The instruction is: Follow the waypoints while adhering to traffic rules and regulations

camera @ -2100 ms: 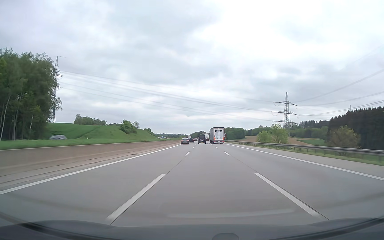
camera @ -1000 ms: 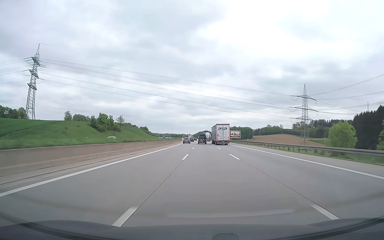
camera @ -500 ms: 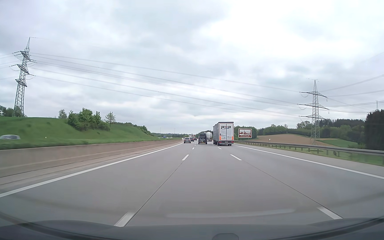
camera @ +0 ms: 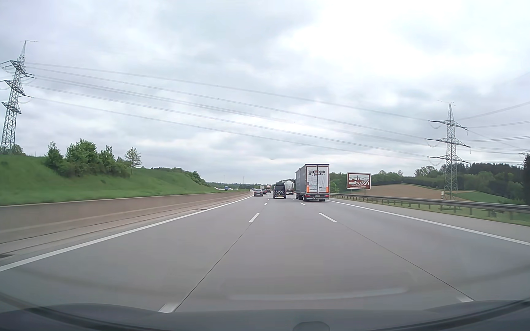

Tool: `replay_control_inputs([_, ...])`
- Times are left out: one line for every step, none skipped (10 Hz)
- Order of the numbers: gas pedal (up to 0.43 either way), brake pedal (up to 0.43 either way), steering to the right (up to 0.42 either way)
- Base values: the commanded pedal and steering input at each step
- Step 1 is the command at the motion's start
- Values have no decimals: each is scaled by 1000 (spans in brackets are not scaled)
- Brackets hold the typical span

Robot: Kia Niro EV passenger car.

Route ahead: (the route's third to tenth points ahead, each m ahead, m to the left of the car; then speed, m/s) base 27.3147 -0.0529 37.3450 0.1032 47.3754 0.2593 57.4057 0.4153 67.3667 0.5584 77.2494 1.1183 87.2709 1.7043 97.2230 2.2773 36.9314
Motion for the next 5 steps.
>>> replay_control_inputs([8, 0, -3])
replay_control_inputs([8, 0, -3])
replay_control_inputs([0, 0, -3])
replay_control_inputs([0, 0, -3])
replay_control_inputs([0, 0, -3])
